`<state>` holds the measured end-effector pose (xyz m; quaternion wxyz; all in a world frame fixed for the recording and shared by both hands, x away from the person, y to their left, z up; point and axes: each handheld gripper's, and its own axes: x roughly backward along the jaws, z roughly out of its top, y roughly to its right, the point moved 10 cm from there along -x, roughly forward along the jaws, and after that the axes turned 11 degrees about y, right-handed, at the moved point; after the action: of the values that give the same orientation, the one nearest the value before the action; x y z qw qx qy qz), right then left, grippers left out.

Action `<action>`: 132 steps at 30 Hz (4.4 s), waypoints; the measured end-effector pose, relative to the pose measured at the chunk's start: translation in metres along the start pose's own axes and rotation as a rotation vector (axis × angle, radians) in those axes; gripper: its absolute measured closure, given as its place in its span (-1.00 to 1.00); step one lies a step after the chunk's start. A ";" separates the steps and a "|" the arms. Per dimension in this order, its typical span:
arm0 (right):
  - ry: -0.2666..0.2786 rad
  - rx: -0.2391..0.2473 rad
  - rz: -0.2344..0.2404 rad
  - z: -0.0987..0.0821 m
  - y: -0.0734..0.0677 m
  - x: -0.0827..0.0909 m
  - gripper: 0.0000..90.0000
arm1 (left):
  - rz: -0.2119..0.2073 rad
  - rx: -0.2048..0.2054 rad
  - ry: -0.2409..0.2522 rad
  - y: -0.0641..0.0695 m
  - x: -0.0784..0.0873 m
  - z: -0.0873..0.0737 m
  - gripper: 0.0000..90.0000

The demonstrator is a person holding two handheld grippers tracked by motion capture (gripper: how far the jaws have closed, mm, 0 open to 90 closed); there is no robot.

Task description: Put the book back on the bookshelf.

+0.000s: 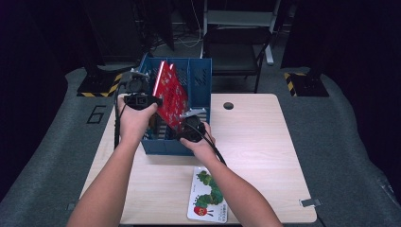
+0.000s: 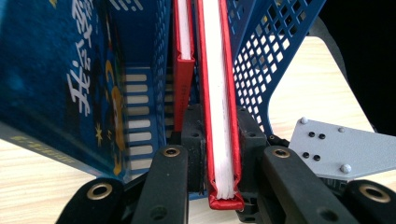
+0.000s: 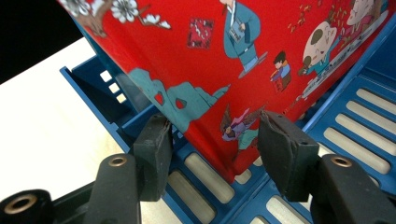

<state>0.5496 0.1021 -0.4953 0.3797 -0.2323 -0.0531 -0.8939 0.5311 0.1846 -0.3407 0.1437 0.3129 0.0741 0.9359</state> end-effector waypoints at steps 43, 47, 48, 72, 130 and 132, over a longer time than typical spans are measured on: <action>-0.010 -0.028 -0.034 0.004 0.013 -0.009 0.02 | 0.040 -0.018 -0.024 0.005 -0.027 -0.025 0.73; -0.011 -0.030 -0.030 0.006 0.010 -0.010 0.02 | 0.044 -0.016 -0.030 0.007 -0.029 -0.028 0.74; -0.008 -0.024 -0.028 0.006 0.010 -0.010 0.02 | 0.042 -0.023 -0.031 0.007 -0.030 -0.029 0.74; 0.007 -0.045 -0.041 0.021 0.011 -0.010 0.03 | 0.044 -0.002 -0.007 0.009 -0.031 -0.026 0.76; 0.017 -0.051 -0.073 0.021 0.023 -0.009 0.29 | 0.025 -0.014 0.055 0.007 -0.035 -0.007 0.63; 0.020 -0.044 -0.070 0.022 0.023 -0.008 0.29 | 0.017 -0.014 0.054 0.007 -0.034 -0.007 0.58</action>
<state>0.5785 0.0974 -0.4810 0.3434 -0.2297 -0.0377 -0.9099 0.5508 0.1671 -0.3637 0.1357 0.2872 0.0689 0.9457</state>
